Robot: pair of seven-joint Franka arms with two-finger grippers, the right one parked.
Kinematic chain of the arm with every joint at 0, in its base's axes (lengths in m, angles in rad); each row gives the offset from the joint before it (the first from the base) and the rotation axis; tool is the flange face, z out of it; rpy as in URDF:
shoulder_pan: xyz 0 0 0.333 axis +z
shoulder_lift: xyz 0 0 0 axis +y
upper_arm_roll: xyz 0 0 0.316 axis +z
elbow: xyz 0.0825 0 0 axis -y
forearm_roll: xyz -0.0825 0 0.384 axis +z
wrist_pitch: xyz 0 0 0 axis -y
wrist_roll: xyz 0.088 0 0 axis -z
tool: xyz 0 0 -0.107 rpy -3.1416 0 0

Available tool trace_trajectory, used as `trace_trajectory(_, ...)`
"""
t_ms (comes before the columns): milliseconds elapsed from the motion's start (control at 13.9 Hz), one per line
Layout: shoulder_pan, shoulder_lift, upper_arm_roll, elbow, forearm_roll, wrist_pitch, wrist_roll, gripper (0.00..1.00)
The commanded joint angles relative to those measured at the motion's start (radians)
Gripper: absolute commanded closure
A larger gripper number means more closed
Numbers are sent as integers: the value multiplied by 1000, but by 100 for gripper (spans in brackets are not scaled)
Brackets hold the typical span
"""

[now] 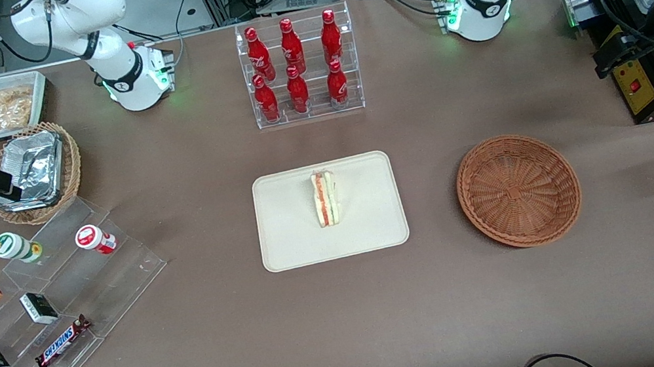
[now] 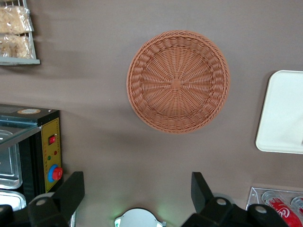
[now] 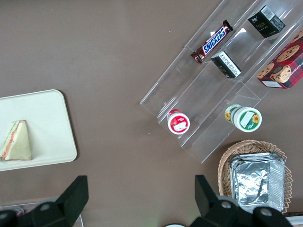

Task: Place sandwich from basket to tray

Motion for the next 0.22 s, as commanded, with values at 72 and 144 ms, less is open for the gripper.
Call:
trace_trajectory(72, -29, 48, 15, 69, -9, -4, 1, 0)
trace_trajectory(144, -27, 50, 18, 71, -9, -1, 7, 0)
